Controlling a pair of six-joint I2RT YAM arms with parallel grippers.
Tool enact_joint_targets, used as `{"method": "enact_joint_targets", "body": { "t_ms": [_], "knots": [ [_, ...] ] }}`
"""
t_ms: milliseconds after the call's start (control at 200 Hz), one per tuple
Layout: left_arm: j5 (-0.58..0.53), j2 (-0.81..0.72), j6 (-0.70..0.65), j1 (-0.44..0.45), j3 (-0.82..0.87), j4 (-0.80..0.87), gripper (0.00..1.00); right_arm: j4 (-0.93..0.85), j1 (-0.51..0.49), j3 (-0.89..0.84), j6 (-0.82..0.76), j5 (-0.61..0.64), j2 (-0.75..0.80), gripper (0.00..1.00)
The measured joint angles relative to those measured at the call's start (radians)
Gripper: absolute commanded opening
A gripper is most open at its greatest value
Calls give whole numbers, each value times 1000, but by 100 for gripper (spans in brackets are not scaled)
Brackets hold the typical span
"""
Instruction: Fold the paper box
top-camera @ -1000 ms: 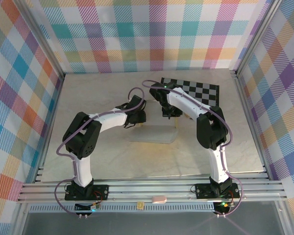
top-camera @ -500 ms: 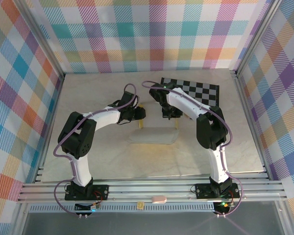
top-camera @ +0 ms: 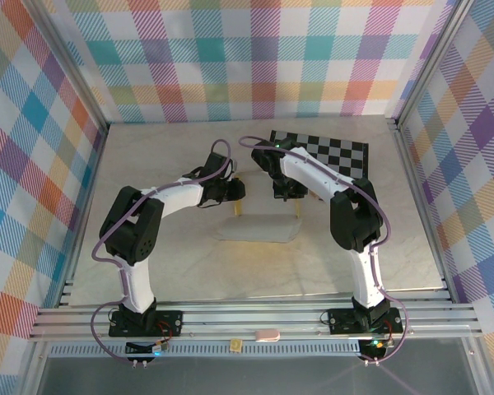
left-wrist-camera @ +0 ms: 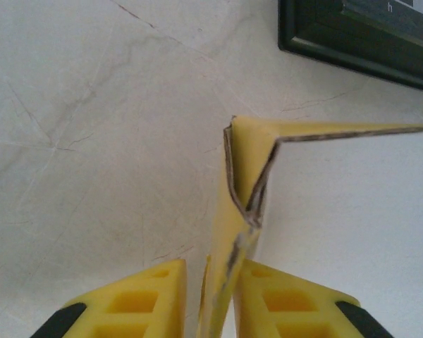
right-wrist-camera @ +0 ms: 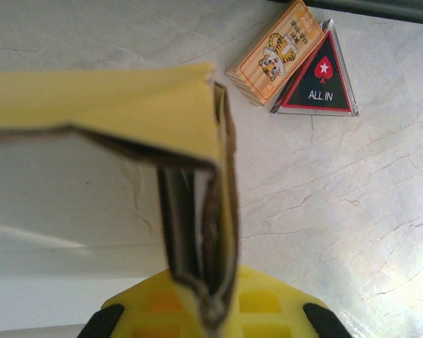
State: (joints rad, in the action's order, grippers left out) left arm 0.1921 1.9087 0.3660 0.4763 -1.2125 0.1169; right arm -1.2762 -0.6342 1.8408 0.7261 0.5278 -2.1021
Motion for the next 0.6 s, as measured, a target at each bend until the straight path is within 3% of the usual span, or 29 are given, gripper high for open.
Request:
{"method": "enact_joint_targets", "body": {
  "t_ms": [410, 600],
  "knots": [
    [-178, 6, -29, 59, -33, 72, 0, -1, 0, 12, 8, 2, 0, 0],
    [-283, 16, -3, 92, -61, 121, 0, -2, -3, 16, 22, 10, -3, 0]
  ]
}}
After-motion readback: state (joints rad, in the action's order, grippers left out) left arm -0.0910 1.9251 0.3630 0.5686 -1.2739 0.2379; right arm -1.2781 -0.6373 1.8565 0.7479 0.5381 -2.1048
